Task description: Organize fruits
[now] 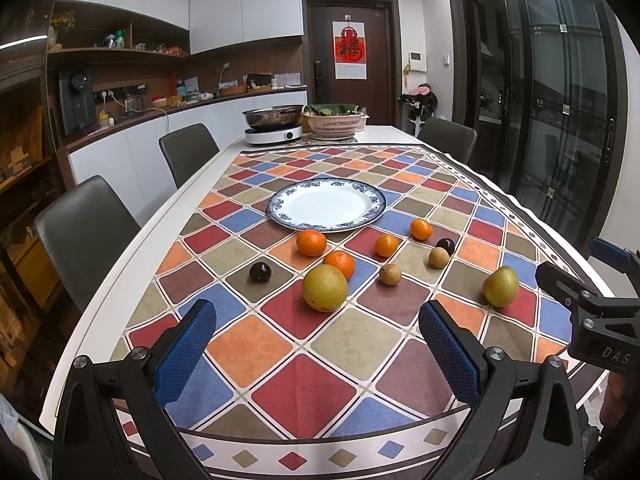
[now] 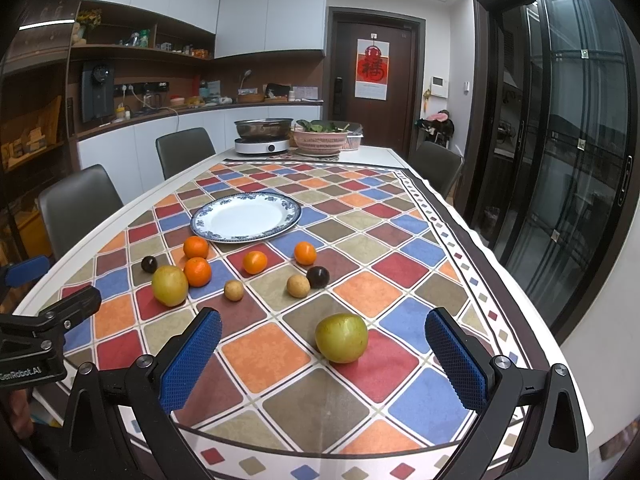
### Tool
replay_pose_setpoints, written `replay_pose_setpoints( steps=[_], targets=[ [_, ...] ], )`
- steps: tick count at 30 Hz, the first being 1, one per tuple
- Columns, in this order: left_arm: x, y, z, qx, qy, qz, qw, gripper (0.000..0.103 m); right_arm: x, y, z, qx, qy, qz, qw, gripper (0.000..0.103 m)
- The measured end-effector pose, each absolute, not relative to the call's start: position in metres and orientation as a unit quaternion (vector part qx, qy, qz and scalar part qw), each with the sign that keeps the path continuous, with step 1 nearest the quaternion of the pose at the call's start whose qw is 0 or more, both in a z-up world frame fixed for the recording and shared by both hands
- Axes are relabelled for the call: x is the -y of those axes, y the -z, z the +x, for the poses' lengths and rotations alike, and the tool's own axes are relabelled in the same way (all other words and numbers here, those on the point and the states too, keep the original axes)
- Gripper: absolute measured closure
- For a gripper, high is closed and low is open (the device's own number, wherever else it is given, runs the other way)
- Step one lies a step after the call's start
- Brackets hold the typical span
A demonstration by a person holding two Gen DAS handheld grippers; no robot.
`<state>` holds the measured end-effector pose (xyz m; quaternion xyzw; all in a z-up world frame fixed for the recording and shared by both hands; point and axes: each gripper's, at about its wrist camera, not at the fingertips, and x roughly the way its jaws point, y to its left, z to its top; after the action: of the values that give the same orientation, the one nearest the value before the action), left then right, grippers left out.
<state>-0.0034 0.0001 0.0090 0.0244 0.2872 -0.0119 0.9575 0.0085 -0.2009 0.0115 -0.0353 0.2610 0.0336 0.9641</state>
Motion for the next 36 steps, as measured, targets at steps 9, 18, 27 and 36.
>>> replay_pose_setpoints(
  steps=[9,18,27,36],
  targets=[
    [0.0005,-0.0082,-0.0022,-0.284,0.013,0.025,0.958,0.0,0.2014,-0.0115,0.009,-0.265,-0.035,-0.035,0.963,0.001],
    [0.0003,-0.0075,-0.0022,-0.281,0.012,0.024,0.959,0.0,0.2013,-0.0114,0.009,-0.265,-0.035,-0.035,0.963,0.001],
    [0.0,-0.0079,-0.0028,-0.282,0.012,0.024,0.959,0.0,0.2,-0.0114,0.0084,-0.266,-0.035,-0.035,0.963,0.001],
    [-0.0002,-0.0077,-0.0029,-0.281,0.013,0.024,0.959,0.0,0.1986,-0.009,0.0095,-0.268,-0.036,-0.035,0.962,0.001]
  ],
)
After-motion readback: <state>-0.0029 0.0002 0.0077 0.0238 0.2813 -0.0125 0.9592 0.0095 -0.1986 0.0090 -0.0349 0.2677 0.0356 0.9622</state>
